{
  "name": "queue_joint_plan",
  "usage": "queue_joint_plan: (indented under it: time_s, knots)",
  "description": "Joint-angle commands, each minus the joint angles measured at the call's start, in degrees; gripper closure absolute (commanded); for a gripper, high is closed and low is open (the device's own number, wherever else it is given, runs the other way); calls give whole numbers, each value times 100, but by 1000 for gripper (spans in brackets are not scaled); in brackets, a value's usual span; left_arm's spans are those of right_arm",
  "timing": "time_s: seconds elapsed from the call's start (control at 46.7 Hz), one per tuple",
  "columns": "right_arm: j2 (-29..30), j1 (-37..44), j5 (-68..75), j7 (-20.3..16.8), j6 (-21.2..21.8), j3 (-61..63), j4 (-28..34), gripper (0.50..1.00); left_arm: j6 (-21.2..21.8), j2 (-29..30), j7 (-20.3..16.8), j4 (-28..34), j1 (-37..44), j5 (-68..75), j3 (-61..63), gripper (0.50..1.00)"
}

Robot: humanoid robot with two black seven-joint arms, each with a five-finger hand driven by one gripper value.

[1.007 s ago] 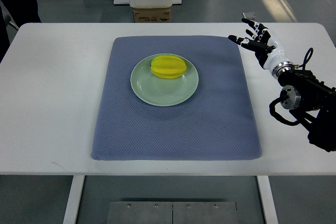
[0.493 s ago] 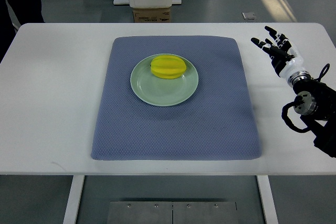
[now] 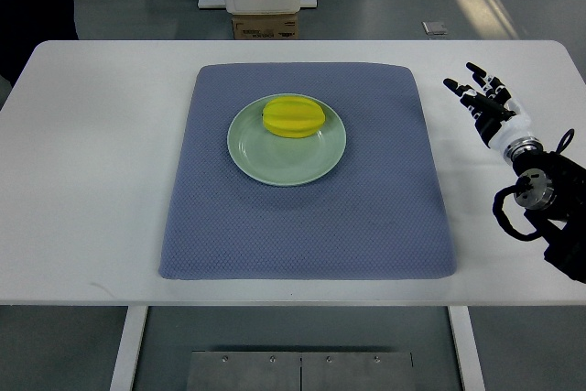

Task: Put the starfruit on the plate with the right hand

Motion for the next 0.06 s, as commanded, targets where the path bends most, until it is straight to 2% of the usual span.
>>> queue_joint_plan:
  time_s: [0.0, 0.043]
  knots:
    - [96, 7, 0, -6, 28, 2, -95, 500, 2, 0, 1, 0, 1, 0, 1, 500]
    - [122, 7, 0, -15, 54, 2, -121, 500, 2, 0, 1, 0, 1, 0, 1, 500]
